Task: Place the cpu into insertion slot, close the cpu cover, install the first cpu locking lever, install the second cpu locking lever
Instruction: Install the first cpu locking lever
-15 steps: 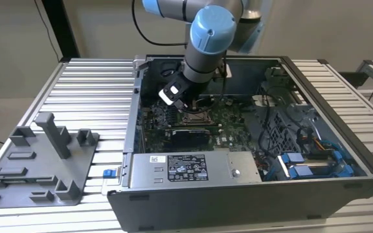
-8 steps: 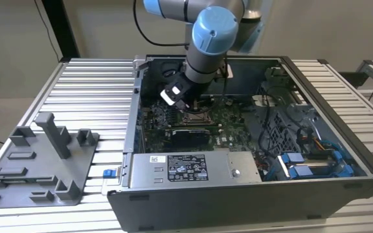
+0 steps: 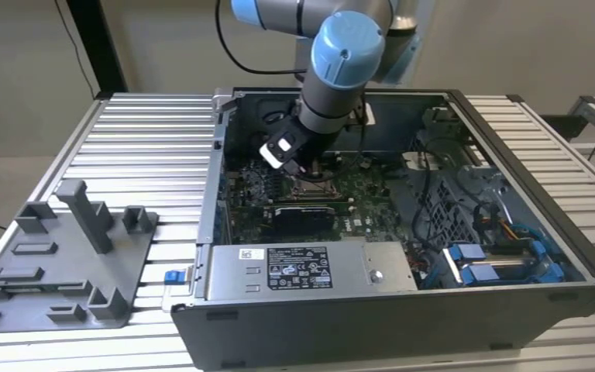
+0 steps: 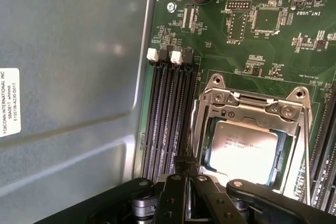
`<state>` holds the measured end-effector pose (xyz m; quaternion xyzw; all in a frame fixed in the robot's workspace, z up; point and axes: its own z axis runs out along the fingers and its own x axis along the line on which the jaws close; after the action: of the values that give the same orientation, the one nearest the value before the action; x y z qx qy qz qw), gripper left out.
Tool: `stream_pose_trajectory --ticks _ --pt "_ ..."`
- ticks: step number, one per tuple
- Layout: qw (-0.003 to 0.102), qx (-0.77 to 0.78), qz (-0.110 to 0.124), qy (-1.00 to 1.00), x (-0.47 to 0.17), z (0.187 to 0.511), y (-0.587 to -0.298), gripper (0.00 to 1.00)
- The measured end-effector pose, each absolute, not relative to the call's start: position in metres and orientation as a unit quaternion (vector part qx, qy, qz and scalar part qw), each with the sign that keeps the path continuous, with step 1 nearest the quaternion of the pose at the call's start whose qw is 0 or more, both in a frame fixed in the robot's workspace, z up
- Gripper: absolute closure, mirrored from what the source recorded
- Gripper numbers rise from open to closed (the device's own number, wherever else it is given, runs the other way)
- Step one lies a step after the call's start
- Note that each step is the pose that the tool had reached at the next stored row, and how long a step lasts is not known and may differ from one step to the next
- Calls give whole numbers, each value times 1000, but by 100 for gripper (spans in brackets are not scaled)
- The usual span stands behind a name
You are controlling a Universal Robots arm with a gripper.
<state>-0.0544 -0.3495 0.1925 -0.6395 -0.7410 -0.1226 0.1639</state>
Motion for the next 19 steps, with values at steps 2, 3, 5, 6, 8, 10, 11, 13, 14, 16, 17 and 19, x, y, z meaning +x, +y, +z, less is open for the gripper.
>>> stream_pose_trajectory --ticks 2,3,5,6,8,10,11,13,14,16,17,19 --pt "164 -639 -123 -741 -53 192 -349 100" --pt "164 -639 -123 -741 -52 192 -349 100" --pt "164 -639 -123 -741 -51 192 -349 100" --pt "164 -639 -123 -741 -50 192 -349 100" --pt "164 -639 -123 -741 -49 192 -349 100" --pt "164 -640 -123 -741 -48 191 -349 100" --pt "164 -640 -123 -741 -48 191 -349 100" --pt "164 -640 -123 -741 -46 191 -349 100" --pt "164 -639 -123 -741 -46 191 -349 100" --pt "164 -639 -123 -741 -45 191 -349 100" --pt "164 -639 -123 -741 -44 190 -349 100" --pt "164 -639 -123 -741 -43 190 -349 100"
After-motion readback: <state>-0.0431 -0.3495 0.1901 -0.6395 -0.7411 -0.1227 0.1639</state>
